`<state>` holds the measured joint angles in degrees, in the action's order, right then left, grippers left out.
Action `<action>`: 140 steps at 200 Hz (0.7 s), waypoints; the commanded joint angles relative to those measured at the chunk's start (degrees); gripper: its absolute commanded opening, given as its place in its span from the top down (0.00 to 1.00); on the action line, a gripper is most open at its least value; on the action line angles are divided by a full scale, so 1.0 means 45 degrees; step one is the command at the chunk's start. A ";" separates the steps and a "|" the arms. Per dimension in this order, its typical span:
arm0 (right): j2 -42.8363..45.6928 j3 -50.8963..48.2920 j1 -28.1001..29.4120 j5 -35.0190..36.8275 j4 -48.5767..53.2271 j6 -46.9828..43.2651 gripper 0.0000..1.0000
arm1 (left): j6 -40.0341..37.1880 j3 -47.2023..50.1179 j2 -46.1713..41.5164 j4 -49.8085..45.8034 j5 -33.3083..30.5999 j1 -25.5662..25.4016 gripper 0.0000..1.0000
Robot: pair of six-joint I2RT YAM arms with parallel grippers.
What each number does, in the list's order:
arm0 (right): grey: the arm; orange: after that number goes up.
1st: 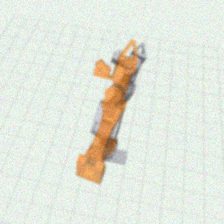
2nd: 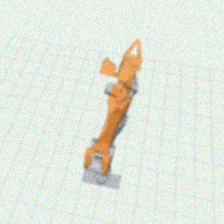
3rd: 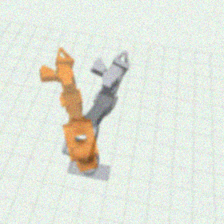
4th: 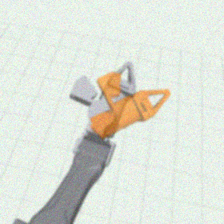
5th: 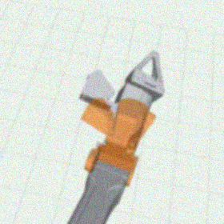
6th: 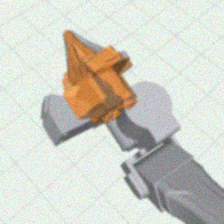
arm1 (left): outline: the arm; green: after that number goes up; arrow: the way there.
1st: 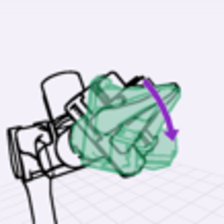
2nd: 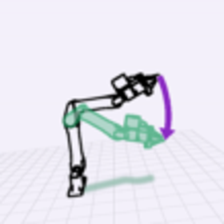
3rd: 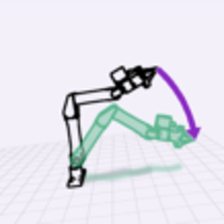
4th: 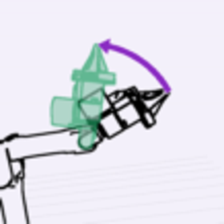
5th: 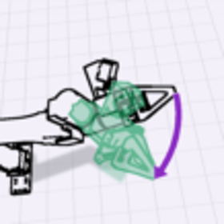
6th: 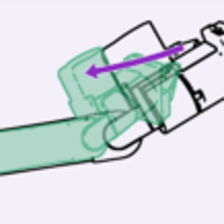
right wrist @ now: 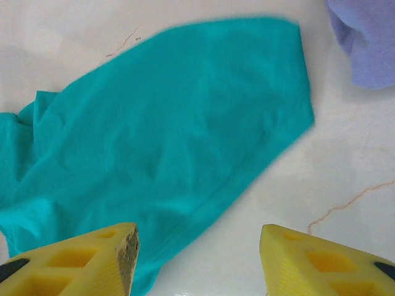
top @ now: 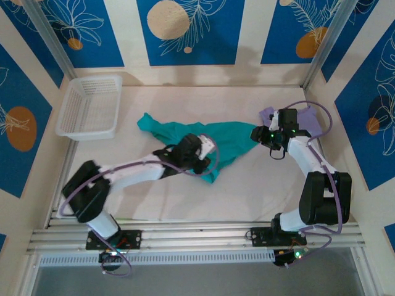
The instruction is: Fold the inside-out t-shirt
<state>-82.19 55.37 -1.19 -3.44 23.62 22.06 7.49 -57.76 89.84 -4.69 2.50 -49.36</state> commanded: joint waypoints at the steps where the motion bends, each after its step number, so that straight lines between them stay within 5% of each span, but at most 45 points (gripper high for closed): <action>1: 0.0136 0.0278 0.0459 0.0322 0.0314 -0.0132 0.44 | 0.1325 0.1449 -0.1460 0.0991 0.1471 0.1430 1.00; 41: -0.0835 0.0513 0.1286 0.0889 0.0843 -0.0389 0.44 | 0.2441 0.2756 -0.3114 0.1253 0.2576 0.3156 0.99; 140: -0.2550 -0.0417 0.0421 0.0064 0.1722 0.0645 0.42 | 0.2499 0.3343 -0.3974 0.0690 0.2081 0.3259 0.99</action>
<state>-90.67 53.74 1.85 0.21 30.79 23.22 17.96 -43.44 73.38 -1.32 11.60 -34.98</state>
